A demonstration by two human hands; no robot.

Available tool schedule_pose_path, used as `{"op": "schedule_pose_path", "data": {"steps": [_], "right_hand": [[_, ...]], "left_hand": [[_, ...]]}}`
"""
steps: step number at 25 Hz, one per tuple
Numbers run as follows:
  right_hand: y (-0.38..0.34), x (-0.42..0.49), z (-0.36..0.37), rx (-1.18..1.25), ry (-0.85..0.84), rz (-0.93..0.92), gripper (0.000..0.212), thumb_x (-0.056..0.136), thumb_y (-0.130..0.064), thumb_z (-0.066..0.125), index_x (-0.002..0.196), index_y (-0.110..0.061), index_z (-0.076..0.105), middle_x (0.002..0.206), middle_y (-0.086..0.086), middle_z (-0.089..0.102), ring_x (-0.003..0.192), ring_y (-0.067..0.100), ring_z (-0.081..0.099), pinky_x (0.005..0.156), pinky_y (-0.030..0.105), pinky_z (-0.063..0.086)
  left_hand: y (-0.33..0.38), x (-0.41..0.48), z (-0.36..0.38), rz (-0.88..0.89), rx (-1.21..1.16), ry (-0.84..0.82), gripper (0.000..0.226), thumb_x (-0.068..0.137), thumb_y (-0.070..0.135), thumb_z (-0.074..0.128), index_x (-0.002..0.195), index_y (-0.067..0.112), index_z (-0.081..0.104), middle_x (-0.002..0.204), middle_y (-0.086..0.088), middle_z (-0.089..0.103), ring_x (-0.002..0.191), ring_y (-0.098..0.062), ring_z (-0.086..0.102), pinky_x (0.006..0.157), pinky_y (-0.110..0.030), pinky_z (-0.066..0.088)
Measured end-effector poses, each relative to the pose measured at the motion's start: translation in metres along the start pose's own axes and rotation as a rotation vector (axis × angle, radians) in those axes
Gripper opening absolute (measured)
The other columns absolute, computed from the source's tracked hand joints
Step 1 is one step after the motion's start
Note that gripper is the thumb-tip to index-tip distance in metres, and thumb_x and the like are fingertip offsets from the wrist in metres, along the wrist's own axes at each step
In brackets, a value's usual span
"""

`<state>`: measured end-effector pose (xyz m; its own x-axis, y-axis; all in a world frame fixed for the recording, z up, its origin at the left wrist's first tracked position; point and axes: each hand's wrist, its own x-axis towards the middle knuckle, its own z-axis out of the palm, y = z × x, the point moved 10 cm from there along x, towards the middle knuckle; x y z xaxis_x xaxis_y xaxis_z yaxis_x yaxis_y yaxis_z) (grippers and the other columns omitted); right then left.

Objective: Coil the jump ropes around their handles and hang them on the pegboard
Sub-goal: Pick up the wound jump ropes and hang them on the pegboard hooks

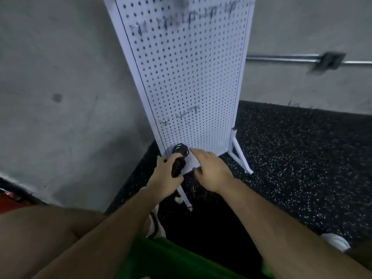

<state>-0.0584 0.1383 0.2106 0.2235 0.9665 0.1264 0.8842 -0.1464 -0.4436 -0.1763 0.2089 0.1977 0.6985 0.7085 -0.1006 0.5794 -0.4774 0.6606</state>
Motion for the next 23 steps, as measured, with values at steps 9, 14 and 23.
{"op": "schedule_pose_path", "data": {"steps": [9,14,23], "right_hand": [[-0.057,0.012,-0.245,-0.020,0.424,-0.216,0.093,0.089,-0.033,0.075,0.159,-0.031,0.015,0.167,-0.016,0.006,0.152,0.011,0.015,0.118,0.032,0.031],[-0.098,0.002,-0.343,0.041,0.624,-0.284,0.090,0.086,-0.026,0.079,0.155,-0.029,0.023,0.159,-0.011,0.028,0.145,0.005,0.028,0.115,0.021,0.030],[-0.120,0.026,-0.441,0.006,0.667,-0.298,0.103,0.078,-0.028,0.080,0.157,-0.035,0.013,0.139,-0.028,0.029,0.128,-0.008,0.028,0.097,0.006,0.027]], "left_hand": [[0.213,-0.003,-0.167,0.400,-0.225,0.121,0.070,0.094,0.017,0.063,0.141,0.061,0.036,0.105,0.004,0.072,0.076,-0.024,0.071,0.070,-0.042,0.060],[0.292,-0.011,-0.230,0.566,-0.251,0.199,0.072,0.095,0.014,0.064,0.131,0.071,0.041,0.095,0.010,0.075,0.079,-0.012,0.071,0.072,-0.027,0.055],[0.388,-0.033,-0.297,0.799,0.139,0.609,0.073,0.091,0.035,0.053,0.158,0.020,0.028,0.159,0.010,0.034,0.146,-0.003,0.031,0.122,-0.034,0.028]]}}
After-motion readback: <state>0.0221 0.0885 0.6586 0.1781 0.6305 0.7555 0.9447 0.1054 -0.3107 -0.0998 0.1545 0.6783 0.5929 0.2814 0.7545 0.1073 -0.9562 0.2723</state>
